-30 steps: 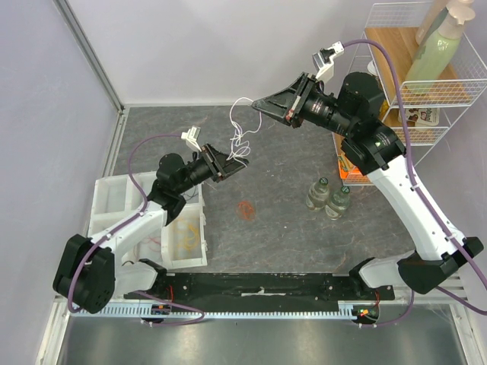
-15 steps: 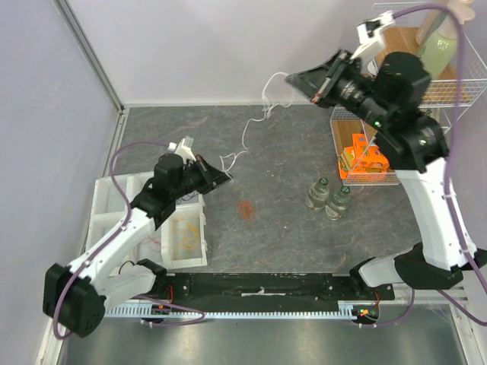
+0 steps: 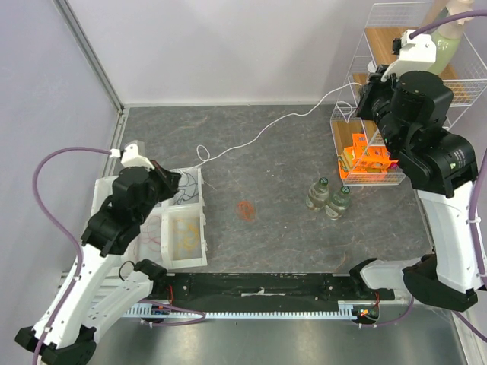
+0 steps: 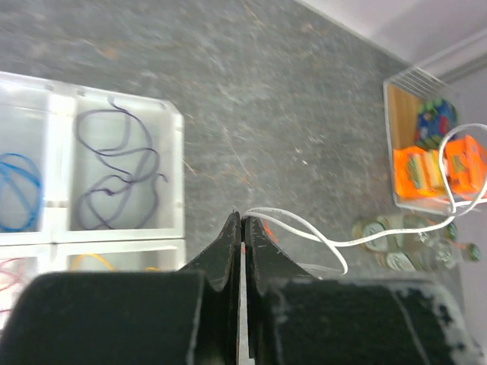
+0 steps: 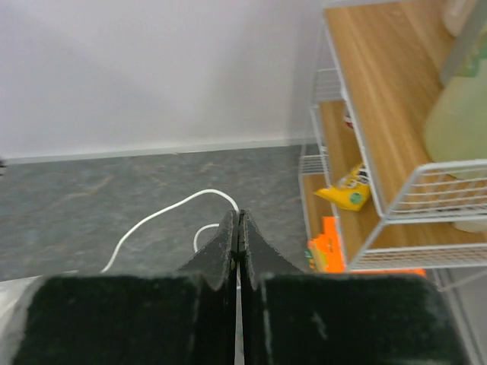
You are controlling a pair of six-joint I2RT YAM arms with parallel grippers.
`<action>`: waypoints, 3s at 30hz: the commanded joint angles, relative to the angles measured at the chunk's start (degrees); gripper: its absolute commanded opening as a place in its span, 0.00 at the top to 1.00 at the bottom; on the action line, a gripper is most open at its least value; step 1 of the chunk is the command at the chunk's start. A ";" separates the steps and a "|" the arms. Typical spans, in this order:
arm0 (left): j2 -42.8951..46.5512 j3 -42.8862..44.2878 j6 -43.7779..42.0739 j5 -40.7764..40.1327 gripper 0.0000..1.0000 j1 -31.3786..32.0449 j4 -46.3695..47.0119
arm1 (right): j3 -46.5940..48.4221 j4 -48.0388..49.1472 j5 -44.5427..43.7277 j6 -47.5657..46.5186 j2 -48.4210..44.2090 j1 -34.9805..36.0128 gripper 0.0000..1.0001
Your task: Untangle the cables
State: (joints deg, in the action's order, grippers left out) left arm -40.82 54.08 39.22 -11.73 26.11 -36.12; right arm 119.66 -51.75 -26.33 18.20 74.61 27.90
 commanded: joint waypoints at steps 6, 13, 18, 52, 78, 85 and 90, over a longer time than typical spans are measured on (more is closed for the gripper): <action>1.97 7.35 -7.93 -24.04 0.98 -0.18 -10.46 | -4.69 0.94 -11.29 -5.28 -3.06 -0.21 1.00; 3.20 9.11 -10.39 -27.65 0.98 -0.18 -10.73 | -5.57 1.82 -11.03 -3.96 -3.15 -0.13 1.00; 3.29 9.90 -10.22 -28.43 0.98 -0.18 -12.13 | -6.98 2.61 -7.51 -5.88 -3.15 -0.13 1.00; -17.01 17.81 -12.77 48.37 0.96 0.26 20.03 | -32.73 19.13 54.45 10.80 3.70 12.00 1.00; -19.30 15.96 -14.96 49.87 0.79 0.43 13.27 | -28.95 24.68 55.60 14.15 4.41 13.23 1.00; -12.89 13.86 -17.16 44.96 0.91 0.52 15.20 | -28.69 22.74 55.94 13.09 4.67 13.23 1.00; -12.62 13.59 -17.60 42.13 0.92 0.44 14.24 | -28.25 22.48 57.44 12.74 4.85 13.41 1.00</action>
State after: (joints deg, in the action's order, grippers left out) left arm -53.36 67.81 24.05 33.39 26.39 -22.96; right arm 88.99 -29.36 28.84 31.90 79.68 40.86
